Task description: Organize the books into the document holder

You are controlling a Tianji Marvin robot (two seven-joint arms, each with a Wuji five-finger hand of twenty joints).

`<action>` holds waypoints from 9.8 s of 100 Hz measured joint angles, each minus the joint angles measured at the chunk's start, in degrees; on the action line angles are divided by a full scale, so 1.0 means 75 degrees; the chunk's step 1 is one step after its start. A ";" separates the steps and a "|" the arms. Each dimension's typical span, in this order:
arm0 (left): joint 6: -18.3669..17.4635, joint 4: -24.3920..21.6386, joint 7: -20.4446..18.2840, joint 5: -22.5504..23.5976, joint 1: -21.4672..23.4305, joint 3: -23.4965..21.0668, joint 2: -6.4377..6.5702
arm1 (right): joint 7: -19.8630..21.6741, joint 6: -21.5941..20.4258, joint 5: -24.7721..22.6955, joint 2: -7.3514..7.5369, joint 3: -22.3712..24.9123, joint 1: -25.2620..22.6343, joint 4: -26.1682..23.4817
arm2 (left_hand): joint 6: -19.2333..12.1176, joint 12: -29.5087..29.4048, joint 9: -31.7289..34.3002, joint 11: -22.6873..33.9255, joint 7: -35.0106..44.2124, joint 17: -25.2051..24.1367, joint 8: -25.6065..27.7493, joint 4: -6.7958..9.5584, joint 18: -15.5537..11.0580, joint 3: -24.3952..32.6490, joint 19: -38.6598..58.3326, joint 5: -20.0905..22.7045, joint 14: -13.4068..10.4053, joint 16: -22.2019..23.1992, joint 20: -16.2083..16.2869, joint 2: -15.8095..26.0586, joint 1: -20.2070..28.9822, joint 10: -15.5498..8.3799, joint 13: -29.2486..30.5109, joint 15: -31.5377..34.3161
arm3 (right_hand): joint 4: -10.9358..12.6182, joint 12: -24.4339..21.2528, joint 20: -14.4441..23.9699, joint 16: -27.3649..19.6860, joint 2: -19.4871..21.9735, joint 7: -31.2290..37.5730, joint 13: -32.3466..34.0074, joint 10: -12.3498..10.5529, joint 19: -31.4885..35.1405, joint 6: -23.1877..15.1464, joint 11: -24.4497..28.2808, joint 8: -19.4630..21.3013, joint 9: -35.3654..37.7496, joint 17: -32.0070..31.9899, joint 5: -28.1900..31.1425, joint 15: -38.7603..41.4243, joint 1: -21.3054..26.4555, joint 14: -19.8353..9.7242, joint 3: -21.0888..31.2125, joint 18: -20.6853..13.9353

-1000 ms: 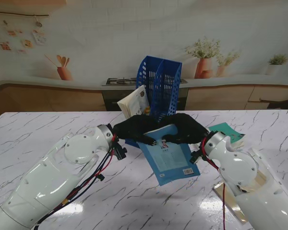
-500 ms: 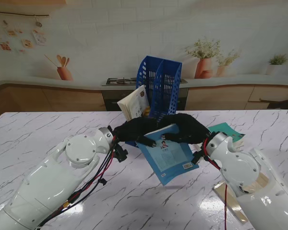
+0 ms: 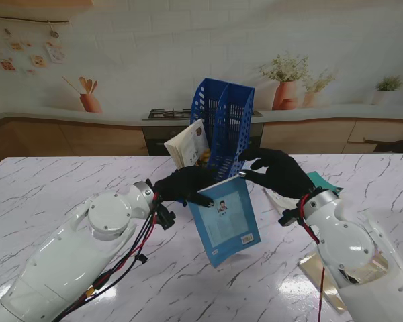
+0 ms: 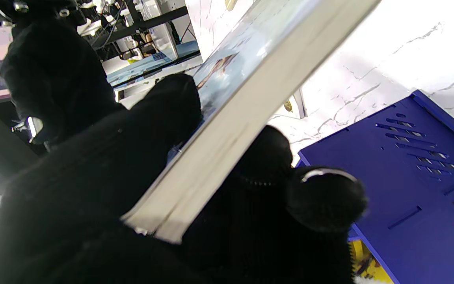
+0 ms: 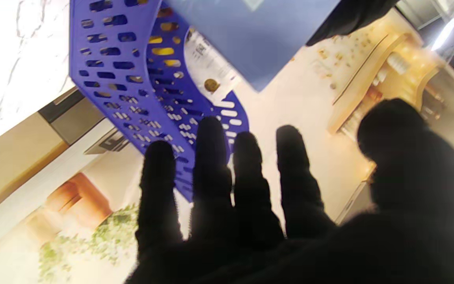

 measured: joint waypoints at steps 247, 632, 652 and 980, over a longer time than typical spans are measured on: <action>0.1845 0.3478 0.4536 0.1527 -0.3742 0.0638 -0.1516 | -0.0181 0.0660 0.1131 -0.0176 0.0879 -0.0564 0.1254 | -0.0010 0.0060 0.0011 -0.0004 0.0135 0.0007 0.0168 0.0000 0.0000 0.0078 0.0001 0.0106 -0.0019 -0.0238 0.0000 0.0017 0.0242 0.0074 0.0010 0.0039 | 0.0134 -0.0105 -0.0212 -0.0004 0.0174 -0.0006 -0.0144 0.0075 -0.0272 0.0081 -0.0088 0.0000 0.0000 -0.0332 0.0002 -0.0112 0.0155 0.0027 -0.0283 0.0004; 0.0984 -0.0973 0.2503 0.2101 0.2452 -0.1755 -0.0194 | 0.2476 0.1556 -0.0493 0.0389 0.2596 -0.2280 -0.0316 | -0.0090 -0.4051 -0.4305 -0.0701 -0.6655 -0.8062 -0.7455 0.0270 0.1790 -0.4401 -0.6757 -0.1052 0.1769 -0.2875 0.0282 0.3449 -0.0481 0.0420 -0.5636 -0.6679 | 0.0137 -0.0478 -0.0951 -0.0561 0.1313 -0.0083 -0.0388 0.0171 -0.0924 0.0560 -0.0582 -0.0179 0.0259 -0.0781 0.0418 -0.0881 0.0603 0.0238 -0.1846 0.0005; 0.0958 -0.0705 0.2495 0.1962 0.2250 -0.1631 -0.0200 | 0.2756 0.1935 -0.0455 0.0469 0.2647 -0.2580 -0.0330 | -0.0085 -0.4051 -0.4305 -0.0701 -0.6655 -0.8065 -0.7455 0.0271 0.1711 -0.4401 -0.6758 -0.1052 0.1753 -0.2924 0.0223 0.3449 -0.0481 0.0420 -0.5636 -0.6679 | 0.0137 -0.0667 -0.1162 -0.0692 0.1396 -0.0103 -0.0401 0.0173 -0.1014 0.0564 -0.0750 -0.0284 0.0255 -0.0879 0.0480 -0.0985 0.0610 0.0238 -0.1930 0.0005; 0.0552 0.0105 0.2786 0.1090 0.1835 -0.1343 -0.0409 | -0.0677 0.0793 -0.2875 0.0216 0.0480 -0.2062 0.1656 | 0.0490 -0.3740 -0.3608 0.0287 -0.5039 -0.7521 -0.7430 0.0271 0.1017 -0.3333 -0.5217 -0.0519 0.1708 -0.2573 0.0394 0.3331 0.0119 0.0618 -0.5102 -0.5491 | -0.0947 0.0293 -0.1662 0.0521 -0.2002 0.4916 0.4136 -0.0463 0.2152 -0.0688 0.1320 -0.2739 0.4893 0.3476 0.3366 0.2680 0.0340 0.0038 0.3011 0.0608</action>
